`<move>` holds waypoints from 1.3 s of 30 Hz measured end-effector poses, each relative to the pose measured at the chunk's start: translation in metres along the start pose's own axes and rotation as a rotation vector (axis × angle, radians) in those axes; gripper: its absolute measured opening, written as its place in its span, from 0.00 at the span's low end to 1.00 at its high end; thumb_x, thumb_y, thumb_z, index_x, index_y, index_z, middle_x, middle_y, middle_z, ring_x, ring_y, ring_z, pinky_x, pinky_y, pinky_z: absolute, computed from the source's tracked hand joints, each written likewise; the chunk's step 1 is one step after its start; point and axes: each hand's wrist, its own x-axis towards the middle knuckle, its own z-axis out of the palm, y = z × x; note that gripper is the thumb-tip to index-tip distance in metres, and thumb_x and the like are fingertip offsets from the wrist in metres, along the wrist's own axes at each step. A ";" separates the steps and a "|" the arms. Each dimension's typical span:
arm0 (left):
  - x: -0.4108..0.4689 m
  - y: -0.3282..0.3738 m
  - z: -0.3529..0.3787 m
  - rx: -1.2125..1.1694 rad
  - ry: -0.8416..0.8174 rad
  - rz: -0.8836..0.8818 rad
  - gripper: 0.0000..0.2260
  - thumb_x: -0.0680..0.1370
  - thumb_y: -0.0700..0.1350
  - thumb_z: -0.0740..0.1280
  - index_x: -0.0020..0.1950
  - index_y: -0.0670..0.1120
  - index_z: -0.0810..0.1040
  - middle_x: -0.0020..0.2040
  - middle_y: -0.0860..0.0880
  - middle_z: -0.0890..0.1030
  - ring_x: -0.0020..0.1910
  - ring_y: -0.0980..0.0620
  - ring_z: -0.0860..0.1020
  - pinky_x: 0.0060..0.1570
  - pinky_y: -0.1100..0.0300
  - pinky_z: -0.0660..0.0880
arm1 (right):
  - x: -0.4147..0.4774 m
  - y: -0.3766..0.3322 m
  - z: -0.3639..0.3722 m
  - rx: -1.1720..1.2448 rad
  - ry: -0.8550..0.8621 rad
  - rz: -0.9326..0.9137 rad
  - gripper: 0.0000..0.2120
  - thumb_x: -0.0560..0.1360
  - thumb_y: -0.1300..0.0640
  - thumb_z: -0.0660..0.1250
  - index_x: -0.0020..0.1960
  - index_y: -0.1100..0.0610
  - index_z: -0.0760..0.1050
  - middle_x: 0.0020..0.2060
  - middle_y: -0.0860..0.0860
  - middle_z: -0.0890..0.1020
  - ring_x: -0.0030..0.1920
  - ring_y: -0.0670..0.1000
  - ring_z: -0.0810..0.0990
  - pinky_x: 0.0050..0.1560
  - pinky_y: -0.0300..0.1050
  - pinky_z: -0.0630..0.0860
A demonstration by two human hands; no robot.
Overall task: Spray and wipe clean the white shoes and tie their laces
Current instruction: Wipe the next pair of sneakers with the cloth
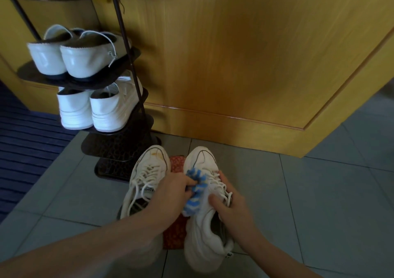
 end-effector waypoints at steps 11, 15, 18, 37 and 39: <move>0.058 -0.013 -0.013 -0.118 0.241 -0.096 0.09 0.74 0.34 0.64 0.49 0.41 0.82 0.41 0.41 0.81 0.39 0.46 0.79 0.43 0.52 0.77 | 0.004 0.001 0.004 -0.064 -0.050 -0.023 0.31 0.73 0.61 0.65 0.70 0.37 0.62 0.43 0.35 0.82 0.52 0.50 0.81 0.51 0.48 0.79; 0.085 -0.023 -0.022 -0.033 0.225 -0.179 0.08 0.74 0.35 0.65 0.47 0.43 0.83 0.43 0.43 0.82 0.40 0.49 0.77 0.39 0.56 0.73 | 0.005 -0.004 0.011 -0.212 -0.071 -0.015 0.32 0.72 0.55 0.67 0.72 0.36 0.60 0.40 0.39 0.71 0.31 0.36 0.72 0.32 0.29 0.68; 0.099 -0.022 -0.021 0.001 0.214 -0.153 0.06 0.74 0.36 0.66 0.46 0.41 0.83 0.43 0.42 0.82 0.42 0.48 0.78 0.41 0.54 0.73 | 0.006 -0.008 0.013 -0.289 -0.070 -0.019 0.33 0.73 0.54 0.66 0.71 0.34 0.58 0.36 0.38 0.63 0.26 0.41 0.70 0.28 0.30 0.66; 0.158 -0.024 -0.036 -0.141 0.014 -0.156 0.11 0.73 0.39 0.71 0.55 0.41 0.80 0.50 0.46 0.80 0.47 0.53 0.75 0.42 0.63 0.70 | 0.008 -0.014 0.016 -0.373 -0.105 0.035 0.32 0.68 0.32 0.64 0.66 0.24 0.51 0.73 0.35 0.58 0.65 0.37 0.70 0.62 0.38 0.69; 0.159 -0.020 -0.062 -0.224 0.062 -0.171 0.14 0.72 0.40 0.72 0.57 0.40 0.79 0.50 0.44 0.79 0.47 0.51 0.77 0.44 0.60 0.74 | 0.014 -0.024 0.011 -0.231 -0.061 0.047 0.40 0.62 0.24 0.60 0.71 0.32 0.55 0.74 0.37 0.58 0.71 0.39 0.62 0.69 0.41 0.63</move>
